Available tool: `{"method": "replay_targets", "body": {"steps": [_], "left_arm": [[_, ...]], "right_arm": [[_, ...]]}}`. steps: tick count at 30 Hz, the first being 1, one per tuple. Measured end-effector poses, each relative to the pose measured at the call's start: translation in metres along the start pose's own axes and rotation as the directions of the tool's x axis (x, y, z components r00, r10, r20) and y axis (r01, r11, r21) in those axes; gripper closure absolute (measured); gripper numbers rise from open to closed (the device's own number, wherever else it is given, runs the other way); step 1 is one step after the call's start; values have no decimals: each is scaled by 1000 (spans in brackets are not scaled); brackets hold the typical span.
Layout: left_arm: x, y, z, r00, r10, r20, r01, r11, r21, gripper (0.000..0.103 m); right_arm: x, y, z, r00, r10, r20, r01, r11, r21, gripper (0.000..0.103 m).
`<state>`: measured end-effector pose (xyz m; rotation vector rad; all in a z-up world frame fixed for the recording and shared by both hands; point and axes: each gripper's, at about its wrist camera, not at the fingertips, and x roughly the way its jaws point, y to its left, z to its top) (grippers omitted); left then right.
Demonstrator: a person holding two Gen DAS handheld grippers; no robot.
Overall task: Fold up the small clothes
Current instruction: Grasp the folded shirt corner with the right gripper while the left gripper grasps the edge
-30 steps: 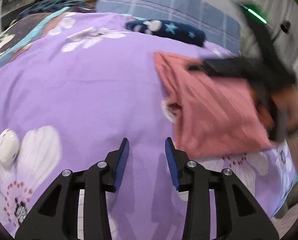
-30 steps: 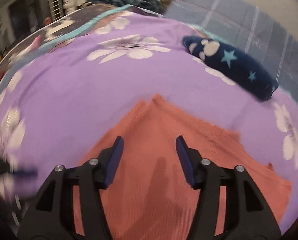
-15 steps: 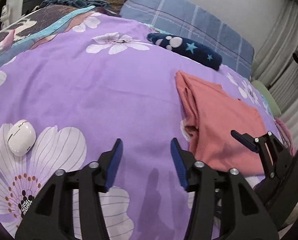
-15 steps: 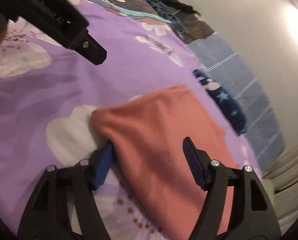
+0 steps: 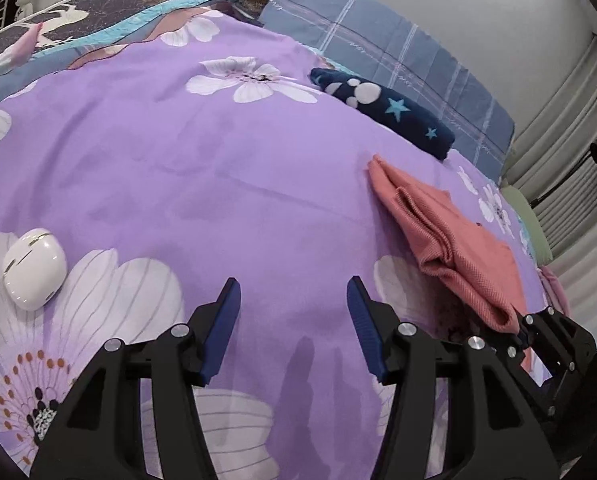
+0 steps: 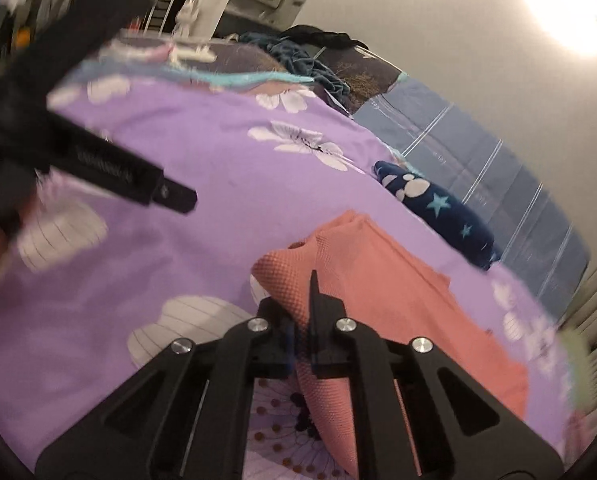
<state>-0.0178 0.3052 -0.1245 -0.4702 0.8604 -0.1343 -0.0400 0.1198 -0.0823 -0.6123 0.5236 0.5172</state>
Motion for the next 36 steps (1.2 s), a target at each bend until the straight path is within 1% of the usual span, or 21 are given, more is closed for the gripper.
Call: {"method": "replay_targets", "body": {"steps": [3, 5, 6, 8, 9, 10, 12, 14, 16, 17, 18, 19, 21, 24, 25, 26, 27, 28, 29, 31, 36], "left_arm": [[3, -6, -1, 1000, -18, -9, 19, 1000, 17, 47], [7, -9, -2, 998, -60, -31, 61, 998, 15, 46], [10, -10, -2, 995, -86, -43, 87, 996, 11, 46], [18, -12, 1, 980, -189, -68, 188, 982, -10, 46], [23, -13, 4, 967, -240, -78, 239, 971, -23, 46], [30, -16, 7, 948, -305, -92, 303, 952, -43, 46], [41, -20, 14, 912, -396, -105, 390, 918, -74, 46], [56, -26, 24, 858, -501, -117, 489, 865, -115, 46], [73, -32, 34, 810, -570, -138, 551, 820, -155, 39], [82, -36, 38, 796, -584, -160, 561, 810, -168, 39], [93, -40, 42, 787, -587, -191, 560, 809, -178, 39], [108, -47, 46, 783, -576, -234, 547, 817, -183, 39], [131, -59, 56, 795, -541, -275, 515, 841, -166, 40], [140, -75, 68, 815, -513, -270, 498, 858, -126, 40], [144, -82, 72, 827, -494, -269, 485, 868, -106, 48], [149, -85, 74, 838, -471, -275, 466, 881, -87, 58], [156, -90, 75, 856, -430, -285, 430, 900, -67, 66], [160, -89, 77, 865, -402, -299, 403, 913, -60, 87], [165, -88, 78, 869, -382, -314, 383, 922, -61, 91], [170, -82, 81, 862, -401, -310, 391, 915, -97, 91], [160, -86, 90, 873, -400, -280, 396, 915, -74, 91]], "right_arm": [[-7, -19, -2, 996, 89, 14, -90, 991, 98, 98], [-9, -34, -4, 989, 145, 22, -146, 973, 177, 98], [-10, -37, -5, 986, 163, 22, -164, 966, 200, 98], [-12, -37, -5, 985, 173, 22, -174, 961, 214, 98], [-14, -35, -6, 985, 172, 22, -173, 961, 214, 98], [-14, -33, -5, 984, 177, 17, -177, 961, 214, 98], [-16, -26, -7, 984, 176, 5, -174, 963, 207, 98], [-14, -19, -8, 985, 170, -10, -165, 969, 185, 98], [-14, -14, -10, 987, 161, -24, -155, 974, 165, 98], [-13, -12, -10, 987, 159, -28, -153, 976, 157, 98], [-11, -9, -10, 988, 151, -36, -144, 979, 146, 98], [-10, -7, -11, 988, 148, -41, -141, 980, 143, 98], [-7, -3, -11, 988, 144, -54, -135, 981, 141, 98], [-6, -1, -12, 988, 139, -64, -128, 981, 143, 98], [-6, 0, -12, 989, 136, -65, -126, 982, 144, 98], [-6, 0, -12, 989, 134, -66, -124, 982, 145, 98], [-6, -1, -12, 989, 134, -65, -123, 981, 150, 98], [-6, -1, -12, 989, 135, -65, -124, 980, 154, 98], [-6, -2, -12, 989, 135, -64, -124, 979, 160, 98], [-5, -4, -12, 988, 139, -65, -126, 978, 168, 98], [-14, -11, -13, 991, 128, -40, -118, 975, 191, 98]]}}
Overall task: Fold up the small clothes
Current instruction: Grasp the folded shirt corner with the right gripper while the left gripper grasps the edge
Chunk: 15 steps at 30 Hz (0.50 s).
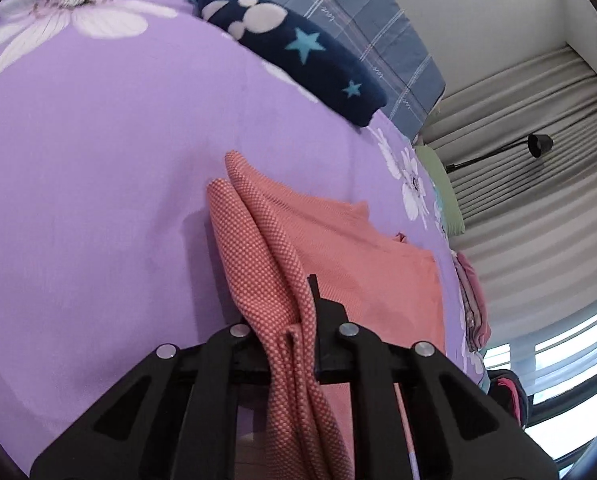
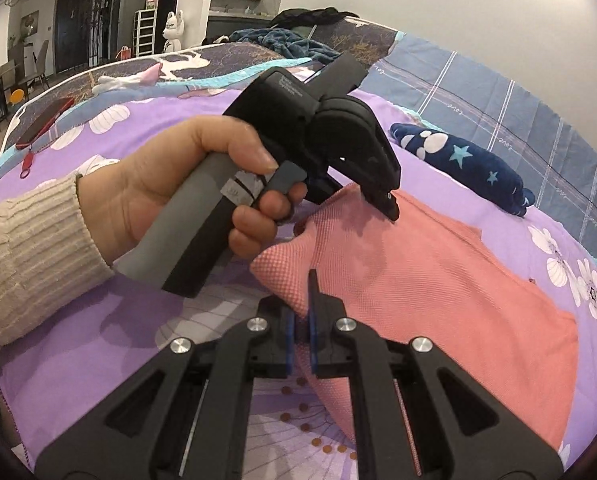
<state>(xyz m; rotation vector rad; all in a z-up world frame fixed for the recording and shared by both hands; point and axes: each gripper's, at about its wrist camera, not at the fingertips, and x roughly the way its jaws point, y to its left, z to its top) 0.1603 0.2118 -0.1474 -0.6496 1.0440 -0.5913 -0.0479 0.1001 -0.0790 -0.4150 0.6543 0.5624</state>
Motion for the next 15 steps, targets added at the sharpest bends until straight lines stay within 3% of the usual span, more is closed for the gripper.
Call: {"method": "replay_targets", "body": {"steps": [15], "left_arm": [[-8, -93, 6, 995, 95, 34, -99, 983, 157, 91]], "right_arm": [[-59, -71, -12, 992, 0, 124, -32, 966, 256, 98]]}}
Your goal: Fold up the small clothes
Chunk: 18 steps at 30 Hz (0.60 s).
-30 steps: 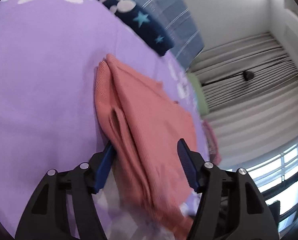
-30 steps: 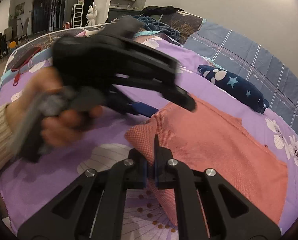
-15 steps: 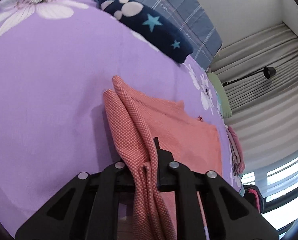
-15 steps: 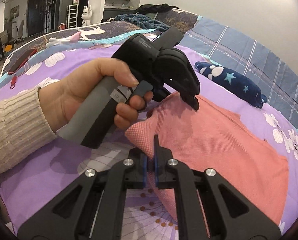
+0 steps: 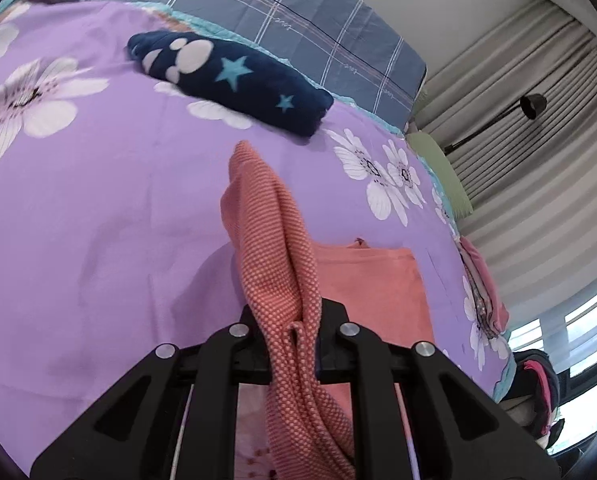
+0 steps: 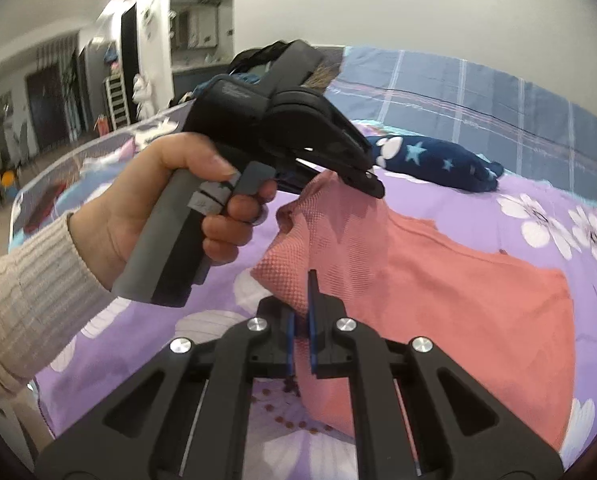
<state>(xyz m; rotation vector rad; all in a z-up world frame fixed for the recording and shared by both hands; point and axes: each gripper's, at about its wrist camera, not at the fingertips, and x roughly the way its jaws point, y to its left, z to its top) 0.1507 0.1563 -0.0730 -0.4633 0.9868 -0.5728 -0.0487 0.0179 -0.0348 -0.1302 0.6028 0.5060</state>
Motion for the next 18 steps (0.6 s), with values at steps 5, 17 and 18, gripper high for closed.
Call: {"method": "replay_targets", "body": {"steps": [5, 17, 18], "left_arm": [[10, -36, 4, 999, 32, -7, -32, 999, 20, 91], [58, -140, -7, 993, 118, -11, -116, 985, 131, 91], [65, -150, -8, 992, 123, -17, -119, 982, 145, 91]], "right_arm": [[-21, -33, -5, 1000, -1, 30, -2, 996, 92, 98], [-78, -119, -42, 996, -23, 87, 0, 966, 257, 98], [-83, -128, -47, 996, -30, 89, 5, 963, 271, 98]]}}
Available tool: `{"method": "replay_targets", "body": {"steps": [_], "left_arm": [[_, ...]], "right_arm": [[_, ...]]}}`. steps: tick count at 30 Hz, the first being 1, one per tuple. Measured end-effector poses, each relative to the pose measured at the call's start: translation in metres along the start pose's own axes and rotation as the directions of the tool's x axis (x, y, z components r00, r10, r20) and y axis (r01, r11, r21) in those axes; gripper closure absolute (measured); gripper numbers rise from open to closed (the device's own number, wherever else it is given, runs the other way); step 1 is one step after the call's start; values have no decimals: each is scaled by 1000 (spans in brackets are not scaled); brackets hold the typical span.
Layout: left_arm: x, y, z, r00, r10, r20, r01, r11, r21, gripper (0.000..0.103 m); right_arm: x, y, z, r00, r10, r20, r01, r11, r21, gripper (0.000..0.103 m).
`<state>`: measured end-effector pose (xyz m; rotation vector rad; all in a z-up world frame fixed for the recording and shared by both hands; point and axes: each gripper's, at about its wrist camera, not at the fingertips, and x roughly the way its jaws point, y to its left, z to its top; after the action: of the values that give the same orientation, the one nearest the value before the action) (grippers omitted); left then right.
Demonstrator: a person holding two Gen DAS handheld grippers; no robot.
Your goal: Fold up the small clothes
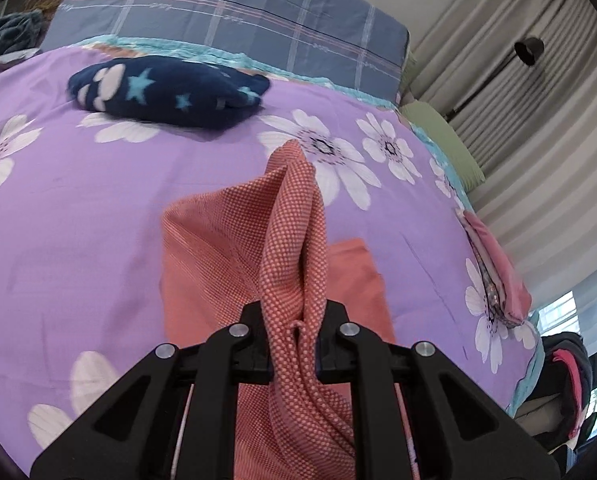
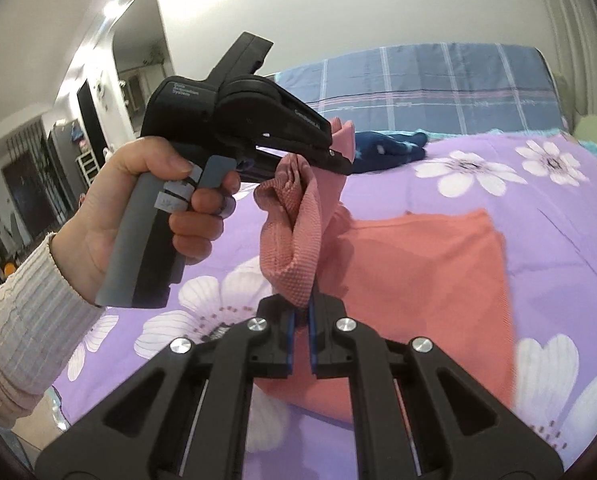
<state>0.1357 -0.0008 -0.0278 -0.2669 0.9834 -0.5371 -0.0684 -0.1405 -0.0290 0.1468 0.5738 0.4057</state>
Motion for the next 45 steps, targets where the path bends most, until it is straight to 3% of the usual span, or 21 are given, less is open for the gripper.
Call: {"method": "replay_targets", "body": {"steps": [6, 12, 19, 21, 23, 27, 34, 36, 41, 45], "left_arm": [[38, -51, -3, 998, 30, -53, -26, 997, 74, 91], [83, -87, -17, 988, 110, -112, -91, 983, 161, 91], [117, -110, -29, 965, 228, -132, -186, 945, 269, 89], [125, -111, -31, 959, 242, -146, -197, 943, 268, 83], [131, -112, -31, 959, 247, -142, -206, 945, 253, 55], [119, -125, -30, 972, 218, -87, -188, 945, 269, 52], [49, -146, -54, 960, 253, 122, -281, 861, 425, 33], [32, -140, -71, 952, 270, 147, -307, 837, 453, 26], [6, -106, -132, 903, 381, 196, -426, 746, 513, 22], [-11, -75, -169, 896, 415, 160, -437, 754, 490, 22]], "right_arm": [[-25, -48, -15, 999, -39, 9, 38, 995, 97, 98], [-31, -86, -37, 998, -57, -38, 63, 979, 193, 98], [-28, -109, -54, 995, -51, -91, 73, 963, 261, 98], [-25, -114, -59, 993, -38, -112, 69, 955, 287, 98], [-21, -119, -61, 991, -26, -130, 65, 949, 309, 98], [-18, -128, -70, 987, 1, -162, 57, 934, 354, 96], [-17, -139, -77, 983, 66, -173, 16, 900, 435, 94], [-16, -142, -77, 981, 77, -176, 11, 893, 449, 90], [-14, -148, -78, 978, 92, -190, 9, 881, 473, 82], [-14, -149, -76, 975, 106, -196, 3, 875, 484, 77]]}}
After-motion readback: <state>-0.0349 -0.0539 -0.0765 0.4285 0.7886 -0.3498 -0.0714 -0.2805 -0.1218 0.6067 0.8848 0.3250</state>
